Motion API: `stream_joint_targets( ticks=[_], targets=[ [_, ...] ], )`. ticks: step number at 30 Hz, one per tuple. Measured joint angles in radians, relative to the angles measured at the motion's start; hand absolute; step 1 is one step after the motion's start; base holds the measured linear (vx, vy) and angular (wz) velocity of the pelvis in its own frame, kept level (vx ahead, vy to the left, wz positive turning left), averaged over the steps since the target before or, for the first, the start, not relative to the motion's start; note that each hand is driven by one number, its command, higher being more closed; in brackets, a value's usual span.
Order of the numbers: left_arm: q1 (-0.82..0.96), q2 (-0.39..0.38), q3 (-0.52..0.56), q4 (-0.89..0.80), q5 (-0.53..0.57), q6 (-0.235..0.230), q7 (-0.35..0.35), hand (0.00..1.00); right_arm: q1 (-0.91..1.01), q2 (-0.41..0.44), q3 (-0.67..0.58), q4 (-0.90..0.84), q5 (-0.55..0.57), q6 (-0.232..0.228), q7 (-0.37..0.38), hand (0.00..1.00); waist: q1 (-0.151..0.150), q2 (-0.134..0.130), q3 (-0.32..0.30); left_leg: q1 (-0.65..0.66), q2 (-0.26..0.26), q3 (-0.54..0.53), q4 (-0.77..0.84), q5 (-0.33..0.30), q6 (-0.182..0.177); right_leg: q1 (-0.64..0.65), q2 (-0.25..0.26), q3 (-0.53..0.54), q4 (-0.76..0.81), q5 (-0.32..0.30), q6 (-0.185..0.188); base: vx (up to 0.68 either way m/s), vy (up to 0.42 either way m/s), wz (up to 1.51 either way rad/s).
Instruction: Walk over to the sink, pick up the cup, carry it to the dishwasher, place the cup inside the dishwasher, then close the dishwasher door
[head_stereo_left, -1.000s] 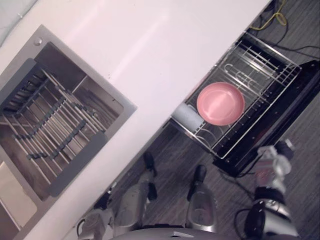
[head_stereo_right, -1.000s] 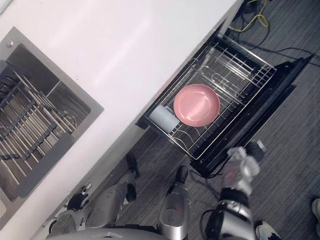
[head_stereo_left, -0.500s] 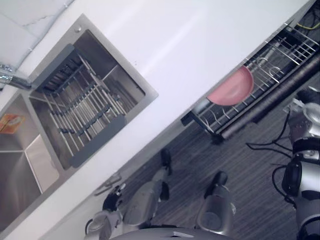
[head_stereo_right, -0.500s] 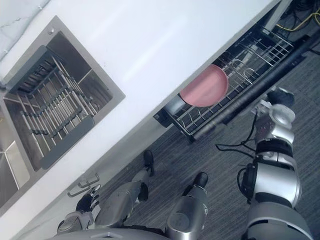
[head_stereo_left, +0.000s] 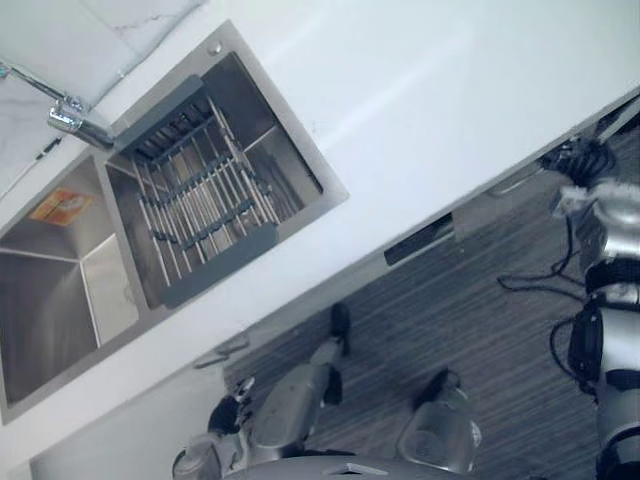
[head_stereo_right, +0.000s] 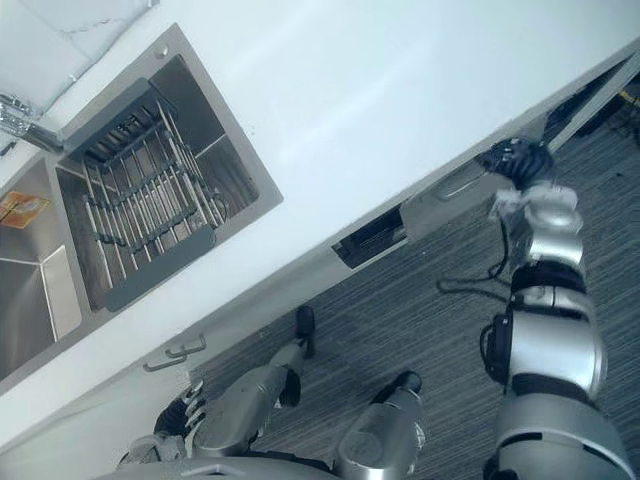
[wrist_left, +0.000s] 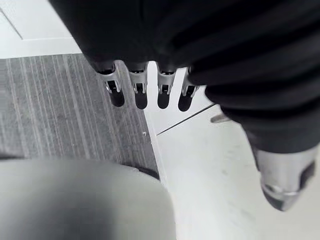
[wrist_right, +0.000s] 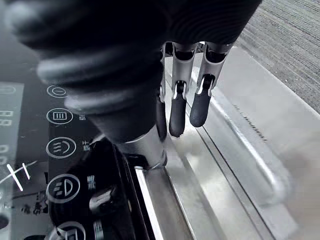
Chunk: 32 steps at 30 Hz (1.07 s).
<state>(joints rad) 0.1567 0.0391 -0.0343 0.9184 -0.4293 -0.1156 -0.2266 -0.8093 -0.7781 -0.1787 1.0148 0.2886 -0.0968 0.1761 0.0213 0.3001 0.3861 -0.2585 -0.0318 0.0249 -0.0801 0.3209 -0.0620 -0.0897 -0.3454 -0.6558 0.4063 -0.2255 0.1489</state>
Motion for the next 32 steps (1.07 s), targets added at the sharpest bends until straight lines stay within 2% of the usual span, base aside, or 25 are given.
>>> stream_joint_targets(
  ticks=[2, 4, 6, 7, 8, 9, 10, 11, 12, 13, 14, 15, 17, 18, 20, 21, 22, 23, 24, 25, 26, 28, 29, 30, 32],
  targets=[
    [0.005, 0.000, 0.022, 0.032, -0.014, 0.016, -0.032, 0.00, 0.119, 0.056, -0.047, -0.033, 0.036, -0.032, 0.042, 0.00, -0.001, -0.031, -0.022, 0.003, 0.010, 0.002, 0.000, -0.007, -0.008, 0.020, 0.021, -0.015, -0.032, 0.011, 0.000, -0.04, -0.075, 0.08],
    [0.009, 0.002, 0.060, 0.053, -0.039, 0.028, -0.052, 0.00, 0.289, 0.170, -0.114, -0.061, 0.082, -0.061, 0.089, 0.00, 0.000, -0.083, -0.050, 0.022, 0.014, 0.003, 0.000, -0.011, -0.013, 0.060, 0.040, -0.021, -0.076, 0.025, 0.003, -0.02, -0.071, 0.08],
    [0.010, 0.011, 0.084, 0.061, -0.040, 0.030, -0.069, 0.00, 0.420, 0.268, -0.162, -0.075, 0.104, -0.084, 0.110, 0.00, -0.003, -0.118, -0.067, 0.039, 0.016, 0.003, -0.001, -0.026, -0.022, 0.097, 0.056, -0.033, -0.109, 0.035, 0.009, -0.02, -0.048, 0.19],
    [0.009, 0.018, 0.107, 0.062, -0.040, 0.030, -0.069, 0.00, 0.504, 0.334, -0.191, -0.086, 0.115, -0.095, 0.116, 0.00, -0.012, -0.136, -0.076, 0.046, 0.017, 0.005, -0.005, -0.035, -0.014, 0.120, 0.068, -0.049, -0.132, 0.041, 0.012, -0.04, -0.037, 0.25],
    [0.009, 0.019, 0.122, 0.062, -0.040, 0.029, -0.069, 0.00, 0.546, 0.365, -0.205, -0.087, 0.117, -0.103, 0.121, 0.00, -0.014, -0.141, -0.078, 0.053, 0.022, 0.008, -0.005, -0.054, -0.005, 0.131, 0.077, -0.054, -0.143, 0.042, 0.012, -0.04, -0.030, 0.19],
    [0.008, 0.020, 0.145, 0.071, -0.041, 0.029, -0.069, 0.00, 0.610, 0.413, -0.231, -0.086, 0.117, -0.113, 0.127, 0.00, -0.019, -0.148, -0.086, 0.059, 0.027, 0.016, -0.005, -0.079, 0.025, 0.144, 0.089, -0.061, -0.155, 0.045, 0.013, -0.04, -0.009, 0.04],
    [0.002, 0.022, 0.186, 0.086, -0.041, 0.030, -0.066, 0.00, 0.710, 0.502, -0.274, -0.081, 0.114, -0.145, 0.130, 0.00, -0.022, -0.175, -0.098, 0.067, 0.028, 0.057, -0.006, -0.101, 0.051, 0.166, 0.091, -0.077, -0.175, 0.052, 0.015, -0.03, 0.004, 0.05],
    [0.000, 0.022, 0.198, 0.090, -0.041, 0.031, -0.063, 0.00, 0.748, 0.536, -0.288, -0.072, 0.109, -0.164, 0.129, 0.00, -0.025, -0.188, -0.105, 0.071, 0.028, 0.085, -0.005, -0.114, 0.057, 0.175, 0.091, -0.084, -0.185, 0.055, 0.016, 0.01, 0.003, 0.04],
    [-0.009, 0.020, 0.220, 0.107, -0.040, 0.034, -0.063, 0.00, 0.813, 0.596, -0.320, -0.044, 0.096, -0.194, 0.126, 0.00, -0.028, -0.223, -0.113, 0.080, 0.017, 0.099, -0.005, -0.134, 0.067, 0.192, 0.087, -0.098, -0.206, 0.067, 0.027, 0.05, 0.007, 0.01],
    [-0.016, 0.024, 0.239, 0.119, -0.039, 0.036, -0.064, 0.00, 0.844, 0.625, -0.332, -0.029, 0.096, -0.204, 0.123, 0.00, -0.029, -0.237, -0.114, 0.093, 0.010, 0.111, 0.000, -0.143, 0.077, 0.206, 0.081, -0.100, -0.215, 0.074, 0.034, 0.11, 0.018, -0.08],
    [-0.028, 0.031, 0.272, 0.136, -0.036, 0.040, -0.062, 0.00, 0.896, 0.671, -0.352, 0.002, 0.096, -0.206, 0.117, 0.00, -0.031, -0.266, -0.116, 0.122, -0.006, 0.138, 0.001, -0.163, 0.095, 0.233, 0.059, -0.100, -0.212, 0.078, 0.044, 0.13, 0.047, -0.20],
    [-0.034, 0.040, 0.292, 0.146, -0.025, 0.040, -0.057, 0.00, 0.933, 0.699, -0.356, 0.033, 0.089, -0.202, 0.113, 0.00, -0.033, -0.301, -0.121, 0.145, -0.027, 0.169, -0.001, -0.192, 0.107, 0.254, 0.027, -0.097, -0.199, 0.077, 0.052, 0.12, 0.053, -0.26],
    [-0.045, 0.051, 0.308, 0.169, -0.010, 0.056, -0.038, 0.00, 0.964, 0.718, -0.357, 0.050, 0.048, -0.177, 0.099, 0.00, -0.028, -0.333, -0.132, 0.187, -0.045, 0.213, -0.004, -0.229, 0.121, 0.261, -0.019, -0.115, -0.151, 0.085, 0.039, 0.11, 0.059, -0.51],
    [-0.049, 0.060, 0.305, 0.198, 0.010, 0.063, -0.029, 0.00, 0.959, 0.720, -0.356, 0.054, 0.029, -0.159, 0.097, 0.00, -0.033, -0.331, -0.135, 0.203, -0.042, 0.227, -0.002, -0.244, 0.125, 0.257, -0.034, -0.131, -0.112, 0.107, 0.009, 0.16, 0.085, -0.48],
    [-0.043, 0.079, 0.260, 0.214, 0.042, 0.078, -0.013, 0.00, 0.959, 0.726, -0.352, 0.060, 0.005, -0.119, 0.090, 0.00, -0.036, -0.323, -0.139, 0.216, -0.016, 0.222, 0.055, -0.296, 0.137, 0.202, -0.075, -0.094, 0.070, 0.206, -0.119, 0.19, 0.114, -0.12],
    [-0.043, 0.081, 0.246, 0.214, 0.042, 0.088, -0.006, 0.00, 0.962, 0.731, -0.352, 0.060, -0.014, -0.113, 0.080, 0.00, -0.034, -0.319, -0.140, 0.224, -0.009, 0.207, 0.062, -0.287, 0.134, 0.174, -0.082, -0.051, 0.136, 0.248, -0.144, 0.21, 0.114, 0.43],
    [-0.044, 0.101, 0.184, 0.213, 0.041, 0.098, 0.006, 0.00, 0.966, 0.746, -0.353, 0.066, -0.034, -0.102, 0.071, 0.00, -0.046, -0.299, -0.142, 0.241, 0.005, 0.147, 0.057, -0.246, 0.144, 0.122, -0.034, 0.088, 0.196, 0.158, -0.078, 0.18, 0.055, 0.78],
    [-0.046, 0.107, 0.167, 0.207, 0.040, 0.102, 0.007, 0.00, 0.965, 0.752, -0.352, 0.063, -0.046, -0.098, 0.064, 0.00, -0.057, -0.299, -0.144, 0.241, 0.012, 0.109, 0.053, -0.241, 0.149, 0.109, 0.023, 0.154, 0.185, 0.084, -0.055, 0.17, -0.012, 1.24],
    [-0.047, 0.111, 0.156, 0.199, 0.035, 0.106, 0.008, 0.00, 0.962, 0.757, -0.329, 0.059, -0.061, -0.097, 0.062, 0.00, -0.067, -0.307, -0.150, 0.249, 0.008, 0.052, 0.023, -0.230, 0.140, 0.084, 0.129, 0.270, 0.126, 0.009, -0.036, 0.11, -0.064, 1.38],
    [-0.051, 0.122, 0.151, 0.199, 0.028, 0.114, 0.008, 0.00, 0.965, 0.766, -0.315, 0.059, -0.060, -0.107, 0.058, 0.00, -0.071, -0.320, -0.157, 0.265, -0.012, 0.001, -0.005, -0.222, 0.139, 0.084, 0.203, 0.340, 0.048, -0.033, -0.052, 0.08, -0.072, 1.30],
    [-0.053, 0.125, 0.152, 0.199, 0.028, 0.120, 0.007, 0.00, 0.967, 0.770, -0.313, 0.059, -0.060, -0.115, 0.053, 0.00, -0.072, -0.326, -0.159, 0.272, -0.023, -0.013, -0.005, -0.232, 0.150, 0.084, 0.223, 0.362, 0.011, -0.043, -0.061, 0.09, -0.057, 1.04],
    [-0.045, 0.120, 0.167, 0.205, 0.031, 0.152, 0.009, 0.00, 0.967, 0.770, -0.292, 0.045, -0.061, -0.136, 0.032, 0.00, -0.067, -0.330, -0.161, 0.306, -0.058, -0.022, -0.005, -0.255, 0.162, 0.089, 0.262, 0.450, -0.124, -0.023, -0.084, 0.11, -0.036, 0.40],
    [-0.041, 0.122, 0.184, 0.209, 0.035, 0.170, -0.001, 0.00, 0.967, 0.777, -0.292, 0.032, -0.061, -0.144, 0.031, 0.00, -0.065, -0.339, -0.171, 0.306, -0.071, -0.013, -0.005, -0.262, 0.162, 0.090, 0.262, 0.470, -0.190, 0.021, -0.084, 0.12, 0.001, -0.03],
    [-0.038, 0.121, 0.198, 0.212, 0.041, 0.179, -0.004, 0.00, 0.967, 0.782, -0.291, 0.030, -0.061, -0.145, 0.031, 0.00, -0.057, -0.351, -0.181, 0.304, -0.083, -0.005, -0.005, -0.268, 0.165, 0.097, 0.248, 0.461, -0.227, 0.131, -0.080, 0.13, 0.003, -0.11],
    [-0.036, 0.105, 0.251, 0.212, 0.042, 0.183, 0.005, 0.00, 0.964, 0.775, -0.292, 0.023, -0.061, -0.145, 0.031, 0.00, -0.054, -0.339, -0.183, 0.298, -0.078, 0.002, -0.005, -0.278, 0.163, 0.106, 0.249, 0.440, -0.260, 0.151, -0.077, 0.11, -0.005, -0.06]
  ],
)
